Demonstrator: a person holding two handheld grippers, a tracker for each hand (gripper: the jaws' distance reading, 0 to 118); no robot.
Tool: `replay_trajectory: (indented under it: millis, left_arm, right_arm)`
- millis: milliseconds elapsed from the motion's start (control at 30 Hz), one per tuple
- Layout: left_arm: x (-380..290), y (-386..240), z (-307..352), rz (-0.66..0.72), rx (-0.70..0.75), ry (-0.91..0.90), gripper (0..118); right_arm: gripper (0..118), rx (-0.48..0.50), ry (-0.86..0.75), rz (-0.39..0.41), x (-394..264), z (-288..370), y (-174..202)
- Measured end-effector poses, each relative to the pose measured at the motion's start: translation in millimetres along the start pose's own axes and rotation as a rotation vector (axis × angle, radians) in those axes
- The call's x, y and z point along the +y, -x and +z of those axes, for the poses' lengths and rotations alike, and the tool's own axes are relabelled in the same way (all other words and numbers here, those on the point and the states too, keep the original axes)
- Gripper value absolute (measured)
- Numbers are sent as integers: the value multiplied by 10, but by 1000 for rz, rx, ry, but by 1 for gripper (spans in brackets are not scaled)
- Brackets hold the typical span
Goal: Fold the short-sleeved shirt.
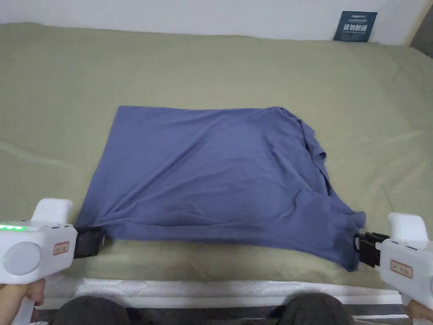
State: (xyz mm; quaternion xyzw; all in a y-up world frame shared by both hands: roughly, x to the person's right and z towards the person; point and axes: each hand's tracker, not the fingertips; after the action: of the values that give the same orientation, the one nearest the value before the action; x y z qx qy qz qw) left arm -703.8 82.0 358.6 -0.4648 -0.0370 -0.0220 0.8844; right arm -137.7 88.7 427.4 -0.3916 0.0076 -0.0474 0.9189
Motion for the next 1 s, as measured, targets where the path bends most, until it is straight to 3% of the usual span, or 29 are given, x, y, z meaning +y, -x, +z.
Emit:
replay_trajectory:
  millis: [33,67,233,267,333,367,433,467,500,533,633,700,1000]
  left_arm:
    - [-1,-7,-26,-1,4,0,31]
    - [-7,-3,-64,9,10,5,4]
    - [28,83,-70,107,-3,4,3]
    - [32,91,-55,102,0,9,3]
    - [37,86,-56,98,1,9,3]
    - [41,81,-58,96,3,9,3]
    - [50,73,-52,93,7,7,3]
    - [52,72,-52,94,8,6,3]
    - [55,72,-55,95,8,5,3]
    - [56,80,-62,95,9,7,3]
    - [80,98,-79,89,8,11,3]
    - [109,103,-60,83,10,6,3]
    - [537,165,32,55,3,-59,3]
  right_arm:
    - [0,2,4,1,19,1,50]
    - [0,5,12,2,9,-13,42]
    - [4,28,44,14,-40,-88,49]
    - [29,38,51,10,-52,-101,39]
    - [99,51,80,7,-86,-196,51]
    - [111,63,124,-2,-111,-253,40]
    - [99,50,108,-4,-146,-300,49]
    - [87,32,120,1,-158,-327,42]
    - [70,17,137,3,-170,-352,27]
    - [44,13,143,2,-186,-371,6]
    - [15,-4,131,1,-220,-352,-10]
    - [9,25,127,-18,-143,-290,-15]
    - [8,24,-19,35,666,-120,101]
